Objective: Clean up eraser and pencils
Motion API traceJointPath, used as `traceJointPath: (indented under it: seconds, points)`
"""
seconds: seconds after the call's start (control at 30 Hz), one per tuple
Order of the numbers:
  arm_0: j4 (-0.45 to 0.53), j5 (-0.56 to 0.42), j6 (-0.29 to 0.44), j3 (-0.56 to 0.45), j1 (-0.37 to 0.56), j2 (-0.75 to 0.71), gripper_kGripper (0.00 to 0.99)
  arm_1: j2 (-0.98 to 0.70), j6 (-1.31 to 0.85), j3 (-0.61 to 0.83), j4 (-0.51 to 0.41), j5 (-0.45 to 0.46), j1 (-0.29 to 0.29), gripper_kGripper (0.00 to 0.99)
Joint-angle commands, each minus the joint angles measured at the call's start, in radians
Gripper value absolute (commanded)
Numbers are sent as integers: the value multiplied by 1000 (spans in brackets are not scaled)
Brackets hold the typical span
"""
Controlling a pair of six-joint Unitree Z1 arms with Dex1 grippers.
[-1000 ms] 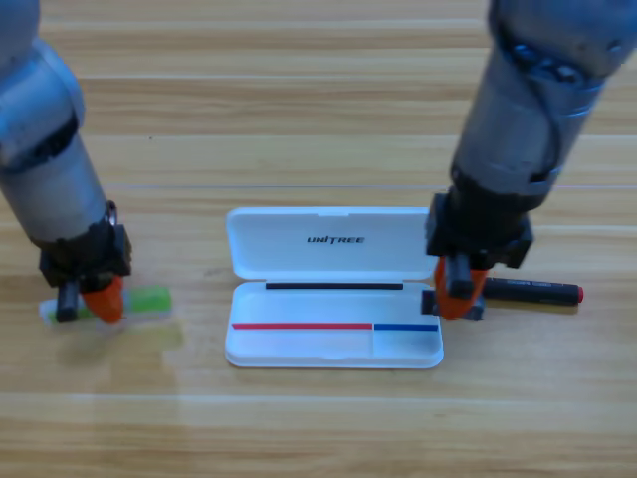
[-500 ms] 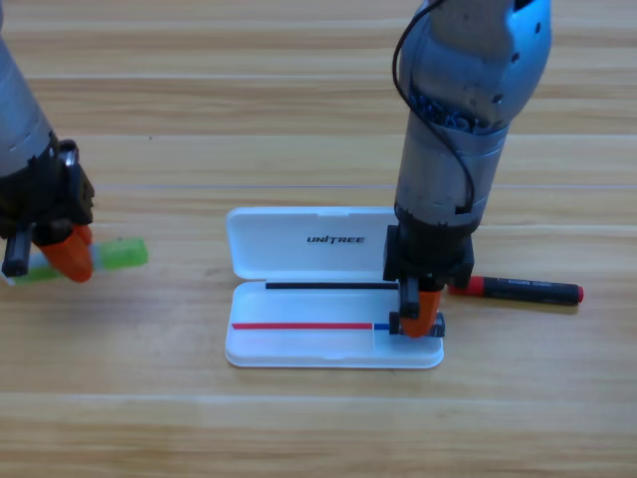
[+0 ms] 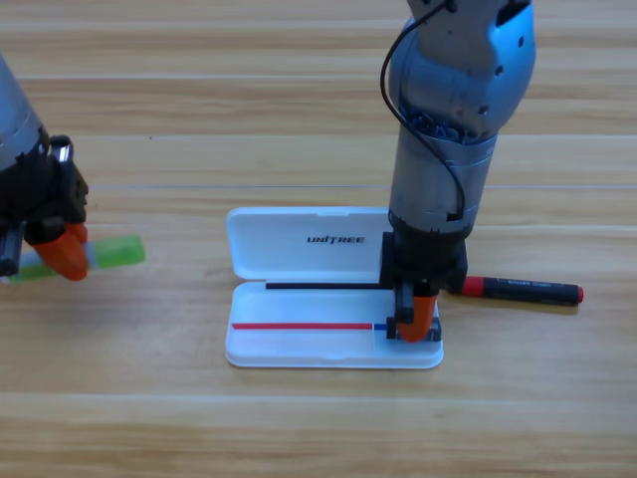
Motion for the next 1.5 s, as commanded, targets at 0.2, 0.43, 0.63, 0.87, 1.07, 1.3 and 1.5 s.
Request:
traceJointPath:
  seconds: [0.2, 0.43, 0.63, 0.87, 1.07, 1.3, 1.5]
  points:
    - [11, -11, 1, 4, -19, 5, 0, 72, -11, -11, 7, -17, 20, 476]
    - [12, -15, 0, -10, -42, -6, 0, 40, -11, -1, 7, -28, 20, 646]
    - [31, -34, -22, -50, -119, 3, 0, -203, -11, 147, 7, -12, 20, 778]
    - [34, -46, -52, -103, -243, 57, 0, -438, -65, 346, 7, -32, -55, 778]
    - [32, -54, -77, -169, -319, 151, 0, -359, -177, 455, -174, -77, -198, 778]
    - [18, -46, -77, -246, -358, 276, 0, -192, -218, 431, -273, -71, -242, 778]
    - [-43, -41, -75, -258, -362, 359, 0, -97, -244, 391, -296, -77, -259, 776]
